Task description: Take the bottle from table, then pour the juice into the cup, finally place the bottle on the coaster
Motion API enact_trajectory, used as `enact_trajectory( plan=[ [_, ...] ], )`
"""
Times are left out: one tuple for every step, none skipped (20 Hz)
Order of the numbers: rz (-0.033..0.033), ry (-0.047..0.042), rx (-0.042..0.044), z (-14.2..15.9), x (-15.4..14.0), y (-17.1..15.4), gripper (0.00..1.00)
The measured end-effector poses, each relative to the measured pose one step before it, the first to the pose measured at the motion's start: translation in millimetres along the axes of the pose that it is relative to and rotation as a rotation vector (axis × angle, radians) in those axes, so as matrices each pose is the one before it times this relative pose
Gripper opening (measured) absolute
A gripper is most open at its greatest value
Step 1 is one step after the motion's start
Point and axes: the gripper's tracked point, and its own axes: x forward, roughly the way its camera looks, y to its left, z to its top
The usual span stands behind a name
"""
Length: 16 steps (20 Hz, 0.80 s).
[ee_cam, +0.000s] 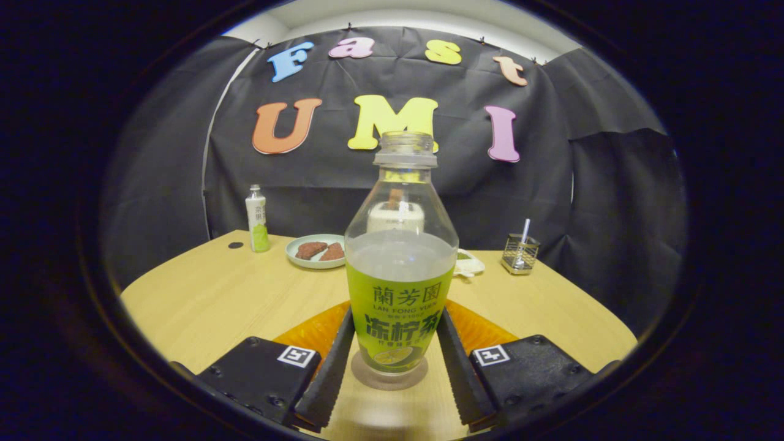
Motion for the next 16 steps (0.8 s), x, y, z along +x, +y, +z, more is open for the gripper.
enact_trajectory(
  plan=[
    [0.00853, 0.01156, -0.00561, -4.29, 4.85, 2.71, 0.79],
    [-0.00441, 0.01575, -0.01218, -4.87, 4.33, -0.13, 0.79],
    [-0.00822, 0.01583, -0.0122, -4.57, 2.34, -1.6, 0.8],
    [-0.0045, 0.00873, -0.00712, -2.31, 2.41, -0.78, 0.8],
    [0.003, -0.00088, -0.00101, -0.52, -0.64, 0.21, 0.8],
    [0.00302, -0.00191, 0.00472, -0.44, 0.43, -0.06, 0.81],
    [0.00586, 0.00083, 0.00891, -0.94, 1.67, 0.7, 0.81],
    [0.00627, 0.00224, 0.00437, -2.83, 4.92, 0.9, 0.81],
    [-0.00463, 0.00895, 0.0009, -1.97, 3.39, -1.14, 0.81],
    [-0.0024, 0.00706, -0.00201, -1.31, 2.74, -1.04, 0.81],
    [0.00623, 0.00347, 0.00159, -0.77, 2.43, 0.69, 0.81],
    [0.01152, -0.00098, 0.00576, -0.37, 0.67, 2.91, 0.81],
    [0.00929, -0.00057, 0.00125, -0.91, 1.67, 1.26, 0.81],
    [0.00016, 0.00409, -0.00464, -0.99, 1.31, -0.4, 0.82],
    [-0.00704, 0.00755, -0.00817, -1.06, 2.05, -2.09, 0.83],
    [-0.01101, 0.01209, -0.00481, -2.11, 1.07, -2.67, 0.83]
  ],
)
